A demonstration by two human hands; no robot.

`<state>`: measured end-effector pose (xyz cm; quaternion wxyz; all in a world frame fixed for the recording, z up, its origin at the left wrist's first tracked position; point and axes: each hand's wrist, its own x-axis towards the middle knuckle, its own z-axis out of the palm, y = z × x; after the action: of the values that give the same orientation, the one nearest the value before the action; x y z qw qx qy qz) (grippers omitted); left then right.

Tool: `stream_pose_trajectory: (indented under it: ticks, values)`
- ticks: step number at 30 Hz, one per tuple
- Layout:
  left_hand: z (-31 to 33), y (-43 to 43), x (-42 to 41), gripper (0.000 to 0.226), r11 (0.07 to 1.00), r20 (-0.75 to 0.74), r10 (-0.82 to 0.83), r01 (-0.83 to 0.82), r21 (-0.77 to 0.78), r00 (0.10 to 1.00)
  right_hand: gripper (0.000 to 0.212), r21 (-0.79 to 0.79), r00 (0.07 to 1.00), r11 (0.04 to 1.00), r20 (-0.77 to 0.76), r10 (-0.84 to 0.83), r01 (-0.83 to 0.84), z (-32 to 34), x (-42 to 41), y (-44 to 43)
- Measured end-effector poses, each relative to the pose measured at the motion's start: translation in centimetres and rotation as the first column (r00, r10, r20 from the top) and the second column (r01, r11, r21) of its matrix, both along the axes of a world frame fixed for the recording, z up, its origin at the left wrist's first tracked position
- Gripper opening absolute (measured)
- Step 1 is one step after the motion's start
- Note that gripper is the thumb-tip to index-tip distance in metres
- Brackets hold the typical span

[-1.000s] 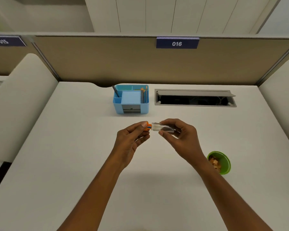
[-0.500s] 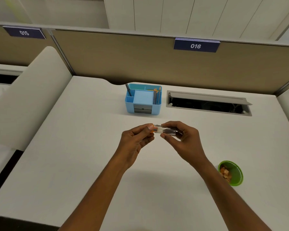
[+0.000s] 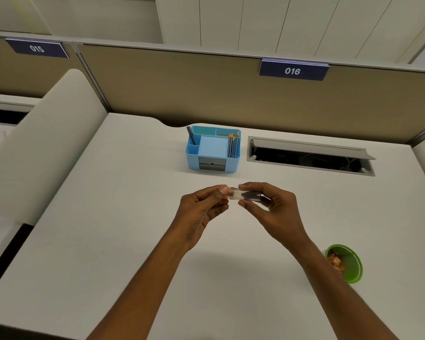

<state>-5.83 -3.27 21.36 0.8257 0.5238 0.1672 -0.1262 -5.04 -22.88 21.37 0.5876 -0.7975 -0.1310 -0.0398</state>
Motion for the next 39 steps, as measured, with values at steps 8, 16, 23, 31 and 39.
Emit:
stream_pose_trajectory:
  ticks: [8,16,23,31,39]
  values:
    - [0.0,-0.2,1.1,0.026,1.0,-0.02,-0.014,0.014,0.013,1.0,0.037,0.016,1.0,1.0,0.012,0.02,-0.02,-0.1,1.0,-0.6]
    - [-0.2,-0.2,1.8,0.039,0.997,-0.028,-0.067,0.068,0.024,0.997,0.035,0.032,1.0,0.999,0.018,0.02,-0.021,-0.5,1.6,-0.4]
    - [-0.1,0.3,2.2,0.026,0.992,0.013,-0.106,0.105,0.075,0.994,0.033,0.037,0.998,0.999,-0.068,0.003,-0.001,-0.6,1.9,-0.1]
    - [-0.6,0.6,1.9,0.025,0.987,0.067,-0.135,0.128,0.1,0.988,0.031,0.048,0.985,0.998,-0.174,-0.023,0.032,-0.5,1.8,0.5]
    - [-1.3,0.9,2.2,0.022,0.985,0.05,-0.121,0.114,0.128,0.991,0.03,0.03,0.986,0.998,-0.159,-0.045,0.051,-1.2,1.6,1.3]
